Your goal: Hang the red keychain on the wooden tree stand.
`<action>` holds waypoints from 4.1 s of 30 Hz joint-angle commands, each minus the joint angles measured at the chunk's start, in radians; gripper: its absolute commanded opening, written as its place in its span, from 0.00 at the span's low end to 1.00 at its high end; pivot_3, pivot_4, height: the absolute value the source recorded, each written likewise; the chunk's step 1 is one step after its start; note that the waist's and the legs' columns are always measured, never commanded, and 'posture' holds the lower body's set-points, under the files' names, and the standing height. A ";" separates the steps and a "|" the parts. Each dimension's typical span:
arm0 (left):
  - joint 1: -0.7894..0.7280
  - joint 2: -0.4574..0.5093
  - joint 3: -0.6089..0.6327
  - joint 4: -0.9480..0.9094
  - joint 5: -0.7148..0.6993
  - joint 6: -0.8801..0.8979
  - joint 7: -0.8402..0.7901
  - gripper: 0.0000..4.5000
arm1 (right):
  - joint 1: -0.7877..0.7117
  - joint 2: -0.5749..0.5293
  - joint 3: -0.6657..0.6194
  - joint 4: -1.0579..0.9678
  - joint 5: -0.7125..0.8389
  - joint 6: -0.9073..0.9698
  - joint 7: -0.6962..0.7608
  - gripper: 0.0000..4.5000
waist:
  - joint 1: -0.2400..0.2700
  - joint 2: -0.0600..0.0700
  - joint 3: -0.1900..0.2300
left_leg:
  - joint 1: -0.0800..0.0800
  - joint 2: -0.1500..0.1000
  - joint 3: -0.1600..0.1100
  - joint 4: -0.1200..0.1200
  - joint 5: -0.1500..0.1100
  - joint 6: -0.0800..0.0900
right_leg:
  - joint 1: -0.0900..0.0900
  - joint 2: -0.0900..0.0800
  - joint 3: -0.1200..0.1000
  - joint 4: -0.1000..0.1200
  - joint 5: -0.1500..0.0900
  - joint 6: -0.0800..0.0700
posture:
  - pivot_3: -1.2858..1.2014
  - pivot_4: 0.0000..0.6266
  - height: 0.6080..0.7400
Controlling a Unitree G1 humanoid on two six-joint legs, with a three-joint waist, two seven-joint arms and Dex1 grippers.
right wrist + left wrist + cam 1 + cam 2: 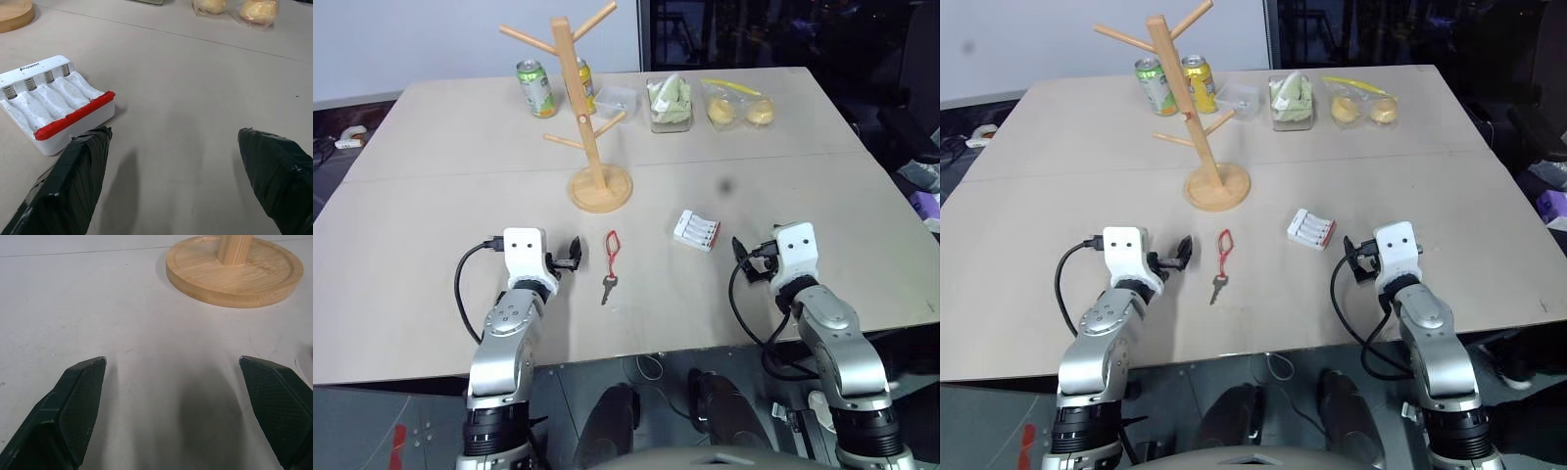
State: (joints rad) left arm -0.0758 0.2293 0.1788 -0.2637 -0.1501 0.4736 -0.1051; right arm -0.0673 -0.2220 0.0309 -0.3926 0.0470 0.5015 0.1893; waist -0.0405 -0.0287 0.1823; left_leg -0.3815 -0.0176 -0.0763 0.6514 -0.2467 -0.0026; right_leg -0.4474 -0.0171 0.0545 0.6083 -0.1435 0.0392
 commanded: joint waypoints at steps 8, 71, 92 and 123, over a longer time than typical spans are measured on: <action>-0.122 0.334 0.152 -0.017 -0.297 0.087 -0.428 1.00 | -0.099 0.028 -0.138 -0.181 0.234 0.322 0.030 0.98 | -0.001 0.000 0.000 | 0.000 0.002 -0.001 0.000 0.000 0.000 | 0.000 0.002 -0.001 0.001 0.000 0.000 | 0.52 0.24 1.00; -0.383 0.496 -0.106 -0.090 -0.467 0.146 -0.811 1.00 | -0.359 -0.051 -0.136 0.012 0.240 0.446 -0.012 0.00 | -0.018 0.001 0.001 | -0.002 0.001 -0.002 -0.001 0.000 0.000 | -0.001 0.001 -0.002 -0.001 0.000 0.000 | 0.52 0.24 1.00; -0.561 0.323 -0.288 0.089 -0.340 -0.001 -0.907 1.00 | -0.638 -0.218 -0.375 0.791 0.235 0.265 0.002 0.15 | -0.028 0.001 0.001 | -0.001 0.000 0.002 -0.001 0.000 0.001 | 0.000 0.001 0.004 -0.001 0.003 0.004 | 0.52 0.24 1.00; 0.149 0.383 0.121 -0.433 -0.411 0.341 -0.370 1.00 | -0.483 -0.309 -0.014 -0.142 0.564 0.415 0.469 0.99 | -0.012 0.001 0.003 | -0.002 0.002 0.000 0.001 0.000 0.001 | 0.000 -0.002 0.000 -0.004 0.000 0.001 | 0.52 0.24 1.00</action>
State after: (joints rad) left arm 0.0717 0.6289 0.3003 -0.6233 -0.5966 0.8286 -0.5525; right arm -0.5507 -0.5166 0.0493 -0.5017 0.5805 0.9610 0.6060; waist -0.0524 -0.0274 0.1851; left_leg -0.3838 -0.0154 -0.0760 0.6525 -0.2471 -0.0015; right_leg -0.4475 -0.0182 0.0542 0.6044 -0.1432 0.0404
